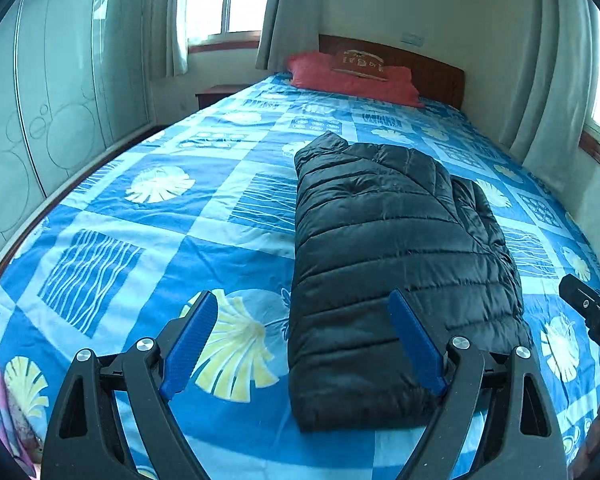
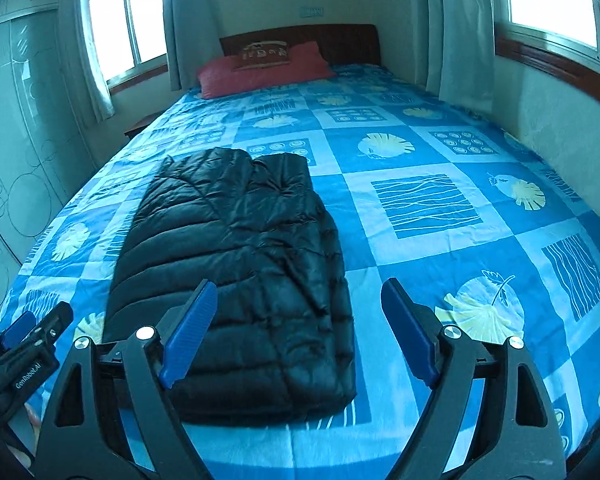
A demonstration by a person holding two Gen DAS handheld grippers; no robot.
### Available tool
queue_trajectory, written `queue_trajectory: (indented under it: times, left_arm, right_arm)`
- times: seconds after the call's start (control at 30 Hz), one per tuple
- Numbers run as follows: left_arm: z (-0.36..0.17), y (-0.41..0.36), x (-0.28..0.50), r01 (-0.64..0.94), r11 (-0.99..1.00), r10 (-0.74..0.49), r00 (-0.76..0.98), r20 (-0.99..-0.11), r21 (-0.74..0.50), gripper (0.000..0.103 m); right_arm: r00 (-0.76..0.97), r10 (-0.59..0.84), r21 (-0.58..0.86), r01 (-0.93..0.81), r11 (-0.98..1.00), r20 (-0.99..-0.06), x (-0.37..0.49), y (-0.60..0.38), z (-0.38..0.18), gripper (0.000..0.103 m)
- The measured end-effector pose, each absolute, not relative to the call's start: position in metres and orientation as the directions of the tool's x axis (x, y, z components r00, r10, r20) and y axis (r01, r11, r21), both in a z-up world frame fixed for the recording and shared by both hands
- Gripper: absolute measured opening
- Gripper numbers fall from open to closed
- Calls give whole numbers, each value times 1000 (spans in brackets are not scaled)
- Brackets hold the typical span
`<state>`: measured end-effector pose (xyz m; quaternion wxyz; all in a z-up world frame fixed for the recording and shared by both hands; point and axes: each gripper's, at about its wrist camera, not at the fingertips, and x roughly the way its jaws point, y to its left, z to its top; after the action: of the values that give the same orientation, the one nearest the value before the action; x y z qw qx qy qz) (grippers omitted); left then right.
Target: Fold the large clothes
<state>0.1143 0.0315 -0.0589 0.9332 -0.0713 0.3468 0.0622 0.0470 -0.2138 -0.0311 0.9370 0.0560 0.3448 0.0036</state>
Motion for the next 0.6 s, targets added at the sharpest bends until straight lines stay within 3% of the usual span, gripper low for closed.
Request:
queue_trajectory:
  times: [0.6]
  left_arm:
    - [-54, 23, 87, -142, 987, 57, 766, -640, -81, 86]
  right_arm:
    - [777, 50, 79, 0, 997, -628, 15, -198, -27, 85]
